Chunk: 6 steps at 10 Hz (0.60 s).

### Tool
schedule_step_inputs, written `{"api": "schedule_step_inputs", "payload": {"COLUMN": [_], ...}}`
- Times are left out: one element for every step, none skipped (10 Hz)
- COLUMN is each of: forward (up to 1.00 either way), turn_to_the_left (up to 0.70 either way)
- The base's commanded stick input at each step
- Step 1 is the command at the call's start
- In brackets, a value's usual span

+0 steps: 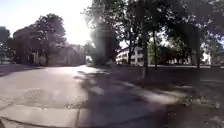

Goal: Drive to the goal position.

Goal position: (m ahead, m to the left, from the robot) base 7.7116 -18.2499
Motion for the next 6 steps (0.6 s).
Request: {"api": "schedule_step_inputs", "payload": {"forward": [0.0, 0.0, 0.0, 0.0, 0.0, 0.0], "turn_to_the_left": [0.0, 0.0, 0.0, 0.0, 0.0, 0.0]}}
